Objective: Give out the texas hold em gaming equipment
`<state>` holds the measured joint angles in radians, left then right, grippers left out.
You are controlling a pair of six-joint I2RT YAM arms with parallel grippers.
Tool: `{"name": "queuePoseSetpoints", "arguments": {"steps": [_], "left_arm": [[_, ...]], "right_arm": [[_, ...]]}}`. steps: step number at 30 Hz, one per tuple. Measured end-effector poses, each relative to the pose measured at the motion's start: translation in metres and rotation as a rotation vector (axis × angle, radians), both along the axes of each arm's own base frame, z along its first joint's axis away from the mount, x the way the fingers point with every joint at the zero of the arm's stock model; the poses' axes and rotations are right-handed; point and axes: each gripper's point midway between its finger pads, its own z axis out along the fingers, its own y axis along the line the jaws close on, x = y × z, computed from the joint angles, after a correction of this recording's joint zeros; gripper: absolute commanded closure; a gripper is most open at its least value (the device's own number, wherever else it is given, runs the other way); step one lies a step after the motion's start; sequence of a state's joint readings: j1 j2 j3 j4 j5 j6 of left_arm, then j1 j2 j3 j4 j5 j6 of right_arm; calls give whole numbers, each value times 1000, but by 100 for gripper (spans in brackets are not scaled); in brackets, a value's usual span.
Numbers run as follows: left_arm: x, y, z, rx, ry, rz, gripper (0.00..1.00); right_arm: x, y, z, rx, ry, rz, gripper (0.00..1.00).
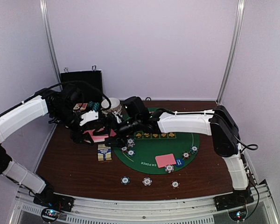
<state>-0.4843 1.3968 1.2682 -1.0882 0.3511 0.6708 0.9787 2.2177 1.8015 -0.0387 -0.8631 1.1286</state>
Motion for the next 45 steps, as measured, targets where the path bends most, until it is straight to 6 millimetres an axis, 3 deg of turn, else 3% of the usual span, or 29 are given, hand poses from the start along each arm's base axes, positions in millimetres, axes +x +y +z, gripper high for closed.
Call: {"name": "queuePoseSetpoints", "arguments": {"steps": [9, 23, 37, 45], "left_arm": [[0, -1, 1, -5, 1, -1, 100], [-1, -2, 4, -10, 4, -5, 100], [-1, -2, 5, -12, 1, -5, 100], [0, -2, 5, -11, 0, -4, 100]], "right_arm": [[0, 10, -9, -32, -21, 24, 4], [7, -7, -12, -100, -149, 28, 8], [7, -19, 3, -98, -187, 21, 48], [5, -25, 10, -100, -187, 17, 66]]}}
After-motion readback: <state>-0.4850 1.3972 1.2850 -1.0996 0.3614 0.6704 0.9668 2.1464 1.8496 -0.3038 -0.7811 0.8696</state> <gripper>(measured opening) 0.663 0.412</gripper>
